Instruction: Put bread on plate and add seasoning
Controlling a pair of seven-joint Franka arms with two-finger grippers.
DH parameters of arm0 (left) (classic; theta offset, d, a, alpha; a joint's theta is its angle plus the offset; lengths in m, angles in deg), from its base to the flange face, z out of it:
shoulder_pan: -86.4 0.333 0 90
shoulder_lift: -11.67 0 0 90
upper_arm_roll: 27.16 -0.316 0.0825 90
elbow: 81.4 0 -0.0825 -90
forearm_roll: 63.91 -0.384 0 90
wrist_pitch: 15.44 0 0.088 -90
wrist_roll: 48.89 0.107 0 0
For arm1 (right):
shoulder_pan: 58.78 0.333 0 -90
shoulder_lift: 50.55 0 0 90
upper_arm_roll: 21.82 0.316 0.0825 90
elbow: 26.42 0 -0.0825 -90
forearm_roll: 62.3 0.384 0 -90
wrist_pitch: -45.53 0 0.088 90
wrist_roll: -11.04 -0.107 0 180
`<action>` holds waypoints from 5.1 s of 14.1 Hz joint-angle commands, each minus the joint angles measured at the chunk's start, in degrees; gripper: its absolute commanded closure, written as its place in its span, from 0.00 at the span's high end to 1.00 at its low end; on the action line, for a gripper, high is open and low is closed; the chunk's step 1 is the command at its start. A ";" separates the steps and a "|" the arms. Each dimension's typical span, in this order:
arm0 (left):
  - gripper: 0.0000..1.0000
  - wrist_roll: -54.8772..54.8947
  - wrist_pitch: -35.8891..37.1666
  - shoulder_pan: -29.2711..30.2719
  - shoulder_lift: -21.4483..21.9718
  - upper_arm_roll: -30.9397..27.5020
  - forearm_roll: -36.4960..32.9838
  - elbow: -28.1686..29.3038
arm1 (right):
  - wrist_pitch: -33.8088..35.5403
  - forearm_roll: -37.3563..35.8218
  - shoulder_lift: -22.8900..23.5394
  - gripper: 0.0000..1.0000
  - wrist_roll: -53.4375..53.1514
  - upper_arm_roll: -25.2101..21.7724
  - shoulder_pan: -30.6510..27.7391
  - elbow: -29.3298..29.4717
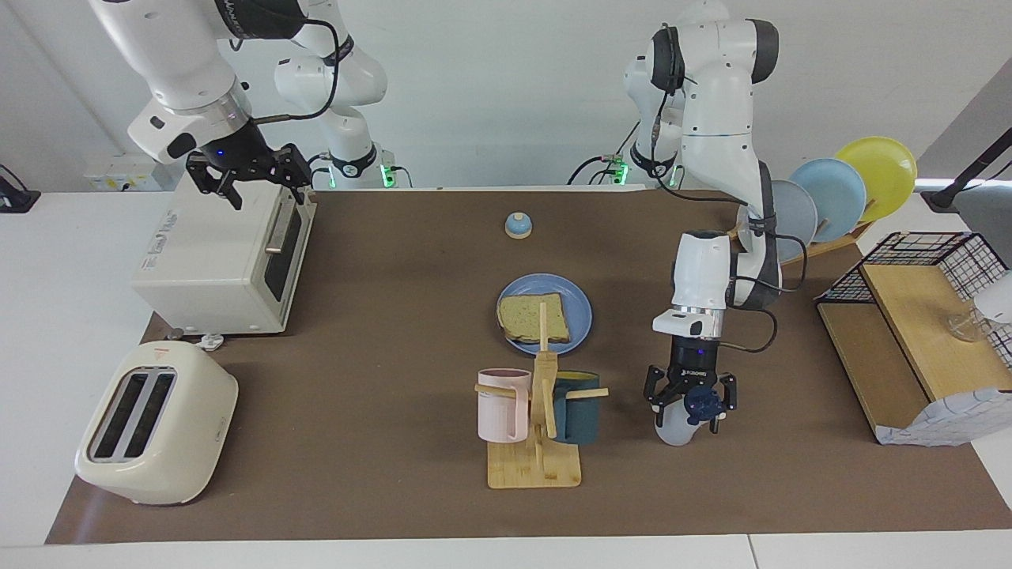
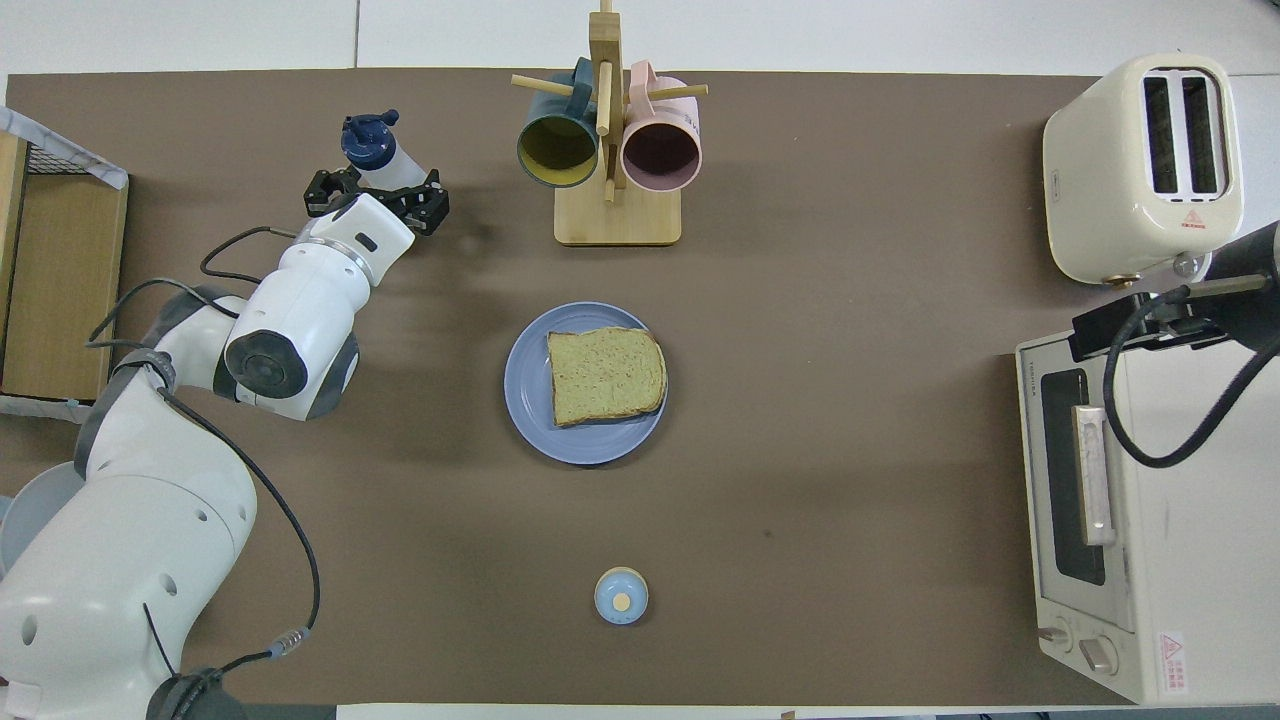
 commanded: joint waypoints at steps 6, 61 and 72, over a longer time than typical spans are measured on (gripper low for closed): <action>1.00 0.57 -1.02 -0.14 12.76 -0.04 -0.91 15.06 | -1.40 -0.94 -0.92 1.00 -0.56 0.27 -0.89 -1.29; 1.00 26.76 109.70 14.89 34.58 6.64 16.41 -20.23 | 1.86 -0.59 -1.44 1.00 -0.82 0.36 1.04 -1.29; 1.00 27.11 110.25 15.33 35.89 7.35 16.67 -20.69 | 1.86 -0.50 -1.44 1.00 -0.82 0.36 1.04 -1.29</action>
